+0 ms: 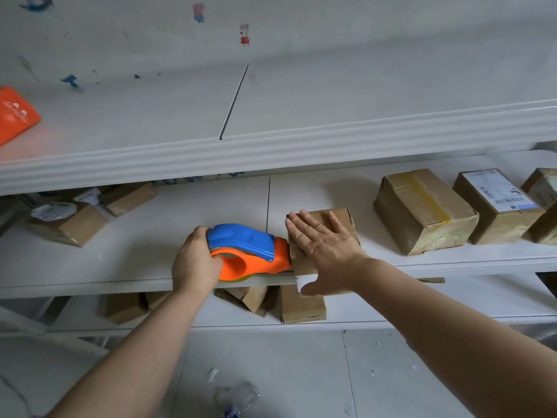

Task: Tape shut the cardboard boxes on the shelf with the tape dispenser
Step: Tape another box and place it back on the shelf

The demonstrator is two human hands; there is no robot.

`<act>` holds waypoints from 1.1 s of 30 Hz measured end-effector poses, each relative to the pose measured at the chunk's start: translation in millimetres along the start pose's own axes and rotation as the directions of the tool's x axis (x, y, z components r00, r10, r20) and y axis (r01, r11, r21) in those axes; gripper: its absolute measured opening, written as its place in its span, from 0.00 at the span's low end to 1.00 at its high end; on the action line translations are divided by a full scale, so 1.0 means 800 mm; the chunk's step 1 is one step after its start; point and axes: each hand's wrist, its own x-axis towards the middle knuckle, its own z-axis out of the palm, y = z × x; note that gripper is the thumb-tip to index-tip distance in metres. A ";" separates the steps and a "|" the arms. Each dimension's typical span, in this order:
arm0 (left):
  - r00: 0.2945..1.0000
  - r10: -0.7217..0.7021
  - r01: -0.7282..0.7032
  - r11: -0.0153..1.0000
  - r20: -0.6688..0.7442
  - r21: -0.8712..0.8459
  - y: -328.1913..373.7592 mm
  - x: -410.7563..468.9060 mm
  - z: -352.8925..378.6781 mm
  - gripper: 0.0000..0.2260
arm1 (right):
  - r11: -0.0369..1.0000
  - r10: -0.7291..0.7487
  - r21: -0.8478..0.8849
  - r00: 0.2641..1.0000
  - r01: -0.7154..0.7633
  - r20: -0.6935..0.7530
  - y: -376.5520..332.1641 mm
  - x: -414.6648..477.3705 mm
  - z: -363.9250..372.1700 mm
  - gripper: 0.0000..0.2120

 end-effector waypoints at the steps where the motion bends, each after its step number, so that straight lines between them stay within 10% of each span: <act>1: 1.000 0.000 0.000 1.000 0.000 0.001 -0.001 0.001 0.000 0.17 | 1.000 -0.009 0.007 1.000 0.009 0.019 0.000 0.002 -0.003 0.58; 8: 1.000 -0.008 0.009 0.999 0.011 -0.040 -0.006 0.000 0.005 0.16 | 0.983 0.170 0.060 0.981 -0.175 0.090 -0.007 0.022 -0.022 0.50; 13: 0.992 -0.009 -0.009 0.990 -0.124 -0.143 -0.004 0.010 -0.018 0.19 | 0.848 0.254 0.487 0.967 -0.209 -0.026 0.008 0.039 -0.069 0.46; 20: 0.997 0.058 -0.062 0.992 -0.041 -0.111 0.028 0.030 -0.010 0.19 | 0.927 0.296 0.133 0.901 -0.352 0.317 0.028 0.052 -0.067 0.61; 28: 0.998 -0.050 0.056 0.978 0.034 -0.201 0.013 0.025 0.007 0.16 | 0.924 0.310 0.124 0.897 -0.363 0.315 0.031 0.054 -0.065 0.49; 33: 0.989 -0.008 -0.033 0.961 -0.147 -0.273 0.031 0.030 -0.023 0.20 | 0.705 0.320 0.632 0.940 -0.321 0.120 0.075 0.039 -0.044 0.55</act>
